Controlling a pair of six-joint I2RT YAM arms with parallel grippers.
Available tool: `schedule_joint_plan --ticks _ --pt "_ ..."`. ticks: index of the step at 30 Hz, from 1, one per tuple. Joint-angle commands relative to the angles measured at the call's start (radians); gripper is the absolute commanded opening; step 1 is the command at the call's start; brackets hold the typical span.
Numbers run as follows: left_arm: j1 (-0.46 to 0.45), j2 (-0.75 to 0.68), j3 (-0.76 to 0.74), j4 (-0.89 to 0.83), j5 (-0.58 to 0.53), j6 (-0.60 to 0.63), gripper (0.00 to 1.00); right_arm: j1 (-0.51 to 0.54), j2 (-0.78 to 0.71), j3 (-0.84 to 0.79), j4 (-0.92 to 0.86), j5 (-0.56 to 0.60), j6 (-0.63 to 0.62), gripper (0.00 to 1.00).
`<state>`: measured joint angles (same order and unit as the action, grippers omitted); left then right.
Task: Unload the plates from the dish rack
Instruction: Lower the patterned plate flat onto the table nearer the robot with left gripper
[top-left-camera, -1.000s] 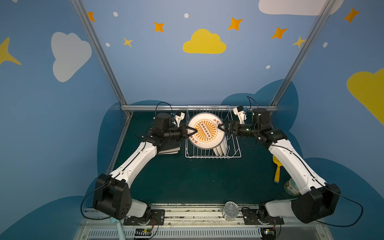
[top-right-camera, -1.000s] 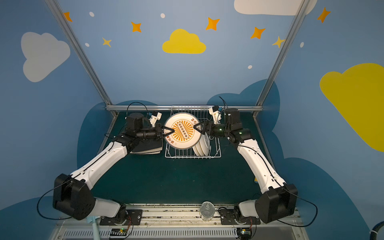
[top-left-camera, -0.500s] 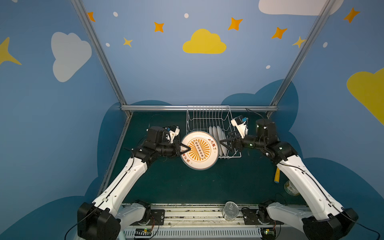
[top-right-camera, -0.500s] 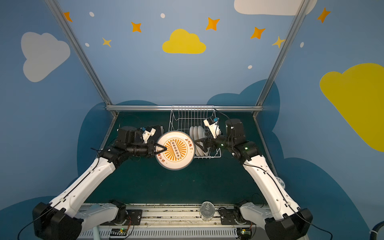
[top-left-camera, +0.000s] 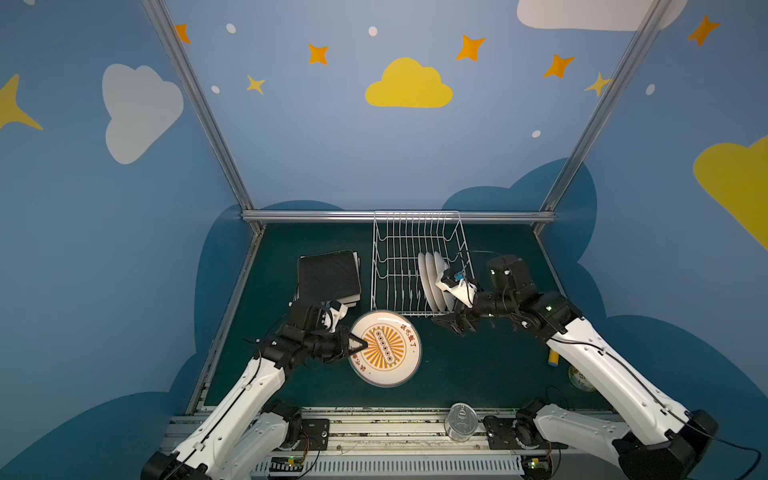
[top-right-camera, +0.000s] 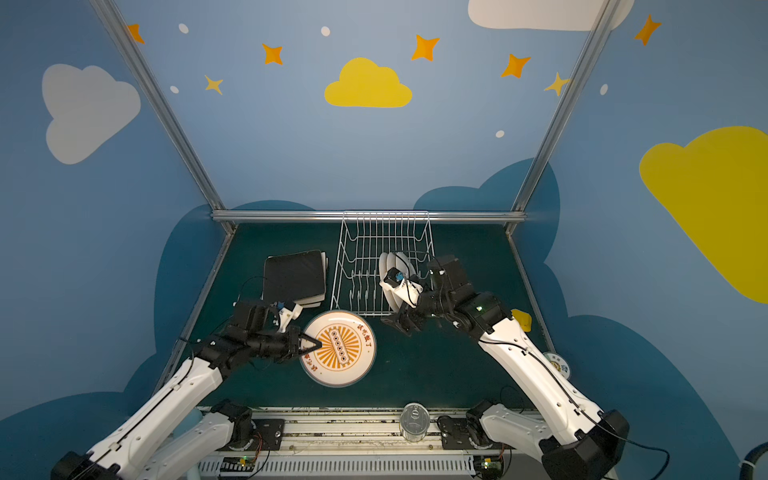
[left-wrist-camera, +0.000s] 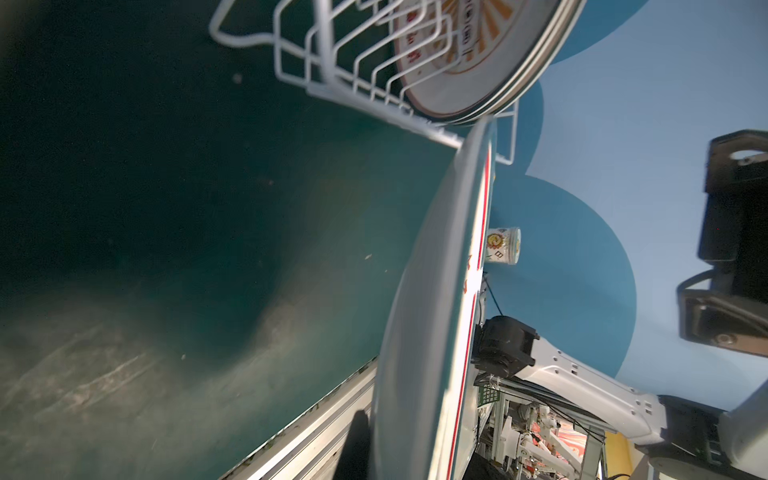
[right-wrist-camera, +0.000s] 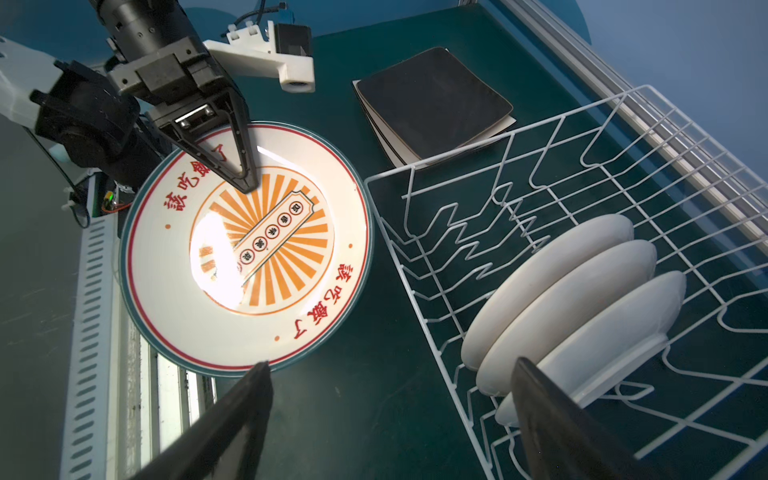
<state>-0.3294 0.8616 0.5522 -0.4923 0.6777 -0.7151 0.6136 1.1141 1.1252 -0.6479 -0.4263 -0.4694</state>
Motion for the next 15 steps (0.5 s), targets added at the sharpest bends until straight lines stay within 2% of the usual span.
schedule_joint_plan --ticks 1,7,15 --pt "0.002 -0.017 -0.056 0.077 0.011 -0.036 0.03 0.024 0.013 -0.015 -0.031 0.037 -0.053 0.89" --pt "0.0 0.064 -0.157 0.247 0.025 -0.061 0.03 0.041 0.02 -0.032 -0.016 0.068 -0.052 0.9" --pt "-0.001 0.264 -0.145 0.386 0.034 -0.019 0.03 0.049 0.033 -0.045 -0.023 0.081 -0.054 0.9"
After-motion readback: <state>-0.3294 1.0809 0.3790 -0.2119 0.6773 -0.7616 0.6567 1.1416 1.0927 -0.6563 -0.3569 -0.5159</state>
